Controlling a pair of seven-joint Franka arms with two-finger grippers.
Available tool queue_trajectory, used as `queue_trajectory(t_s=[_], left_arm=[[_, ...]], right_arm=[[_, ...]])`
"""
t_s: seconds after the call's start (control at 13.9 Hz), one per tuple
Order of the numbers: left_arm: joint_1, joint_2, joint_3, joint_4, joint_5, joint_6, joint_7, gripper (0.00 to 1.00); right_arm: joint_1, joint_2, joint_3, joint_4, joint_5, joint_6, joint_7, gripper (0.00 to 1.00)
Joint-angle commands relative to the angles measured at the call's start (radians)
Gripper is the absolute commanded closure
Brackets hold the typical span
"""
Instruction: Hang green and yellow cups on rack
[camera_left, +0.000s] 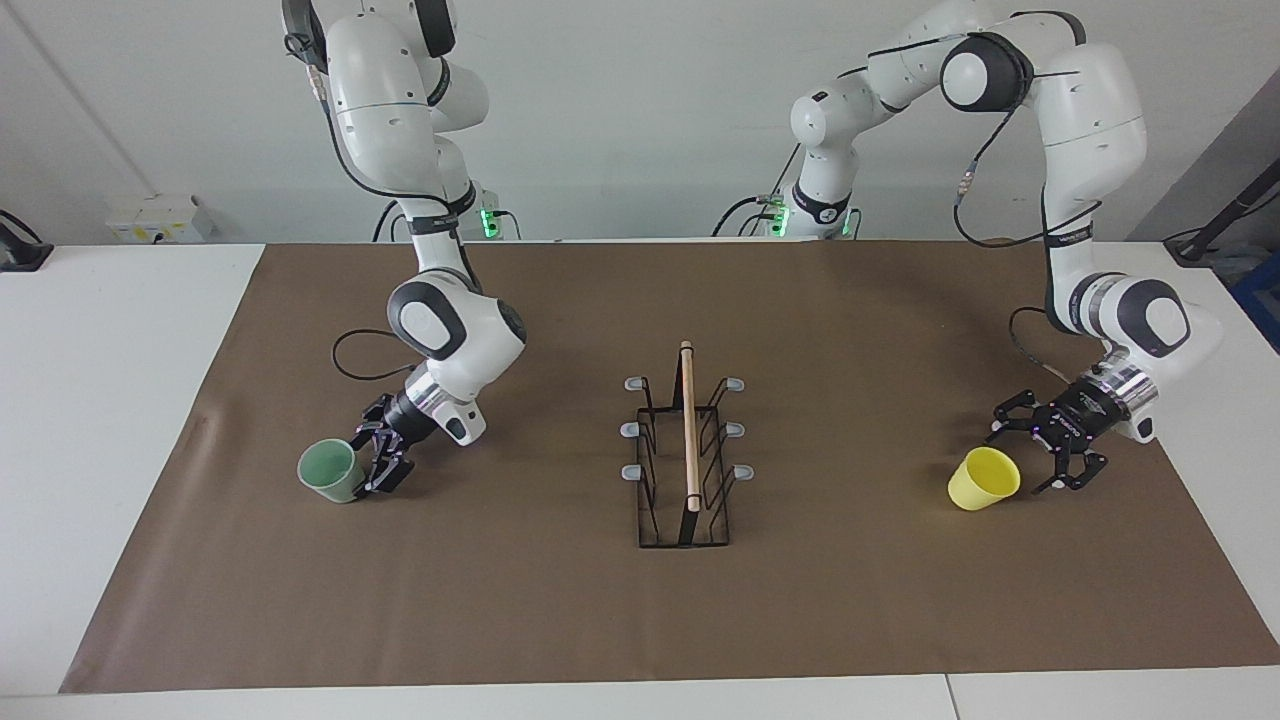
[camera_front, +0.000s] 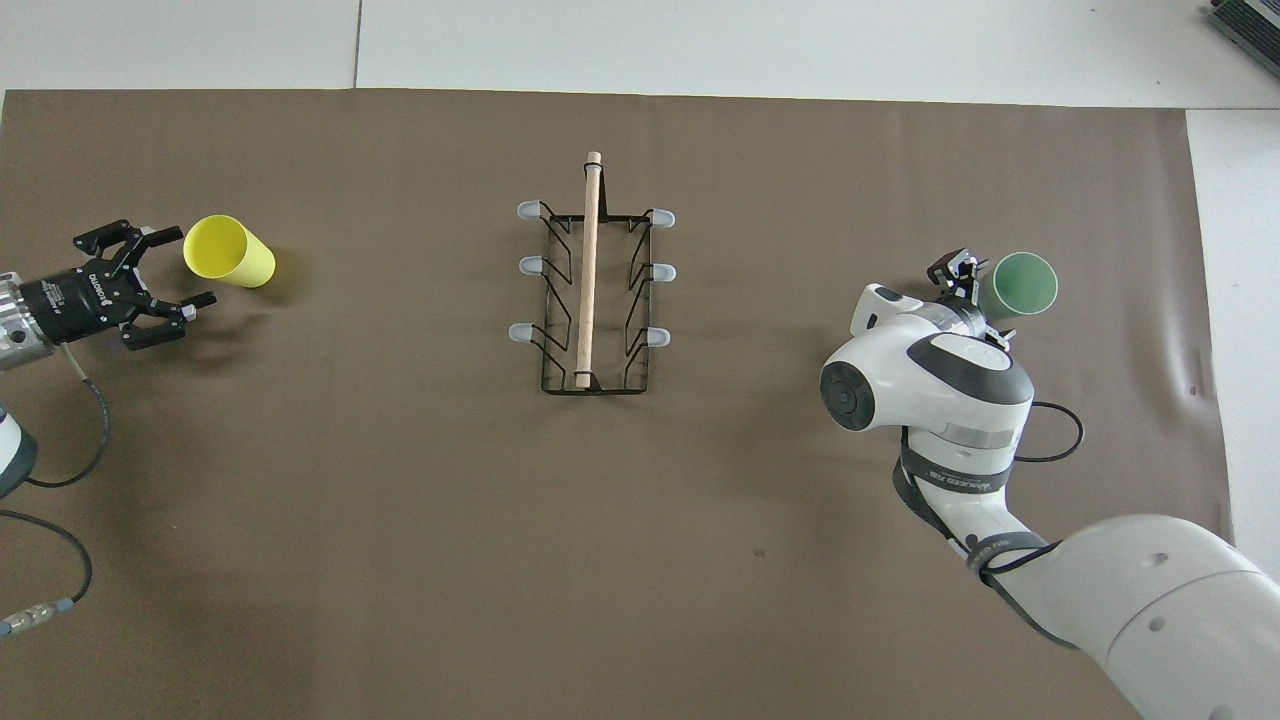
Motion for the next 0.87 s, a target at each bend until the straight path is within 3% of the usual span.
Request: queue_trajectory(t_s=[0.0,0.36,0.5,0.58,0.65,0.72,0.79], left_arm=[[0.018,-0.003,-0.023,-0.036,-0.053,0.014,0.066,0.00],[0.017,0.018,-0.024,-0.038,-0.103,0.016,0.126,0.00],[0.007,0.027,-0.024,-0.038,-0.116,0.025,0.130,0.00],[0.006,0.031,-0.024,-0.038,-0.131,0.028,0.135,0.00],[0.004,0.031,-0.024,-0.038,-0.140,0.028,0.138,0.00],[0.003,0.032,-0.024,-0.038,-0.142,0.031,0.138,0.00],[-0.008,0.032,-0.024,-0.038,-0.157,0.039,0.139,0.00]], right_arm=[[-0.031,-0.011,0.007,-0.021,-0.054,0.035,0.029,0.00],[-0.072,-0.005,0.007,-0.021,-0.140,0.083,0.078,0.00],[-0.073,-0.004,0.007,-0.021,-0.154,0.100,0.074,0.41],[-0.073,-0.004,0.007,-0.021,-0.154,0.100,0.074,0.66],[-0.073,-0.004,0.007,-0.021,-0.154,0.101,0.074,0.83],[-0.079,-0.004,0.007,-0.021,-0.155,0.101,0.072,0.96],[-0.082,-0.004,0.007,-0.021,-0.155,0.103,0.067,1.00]])
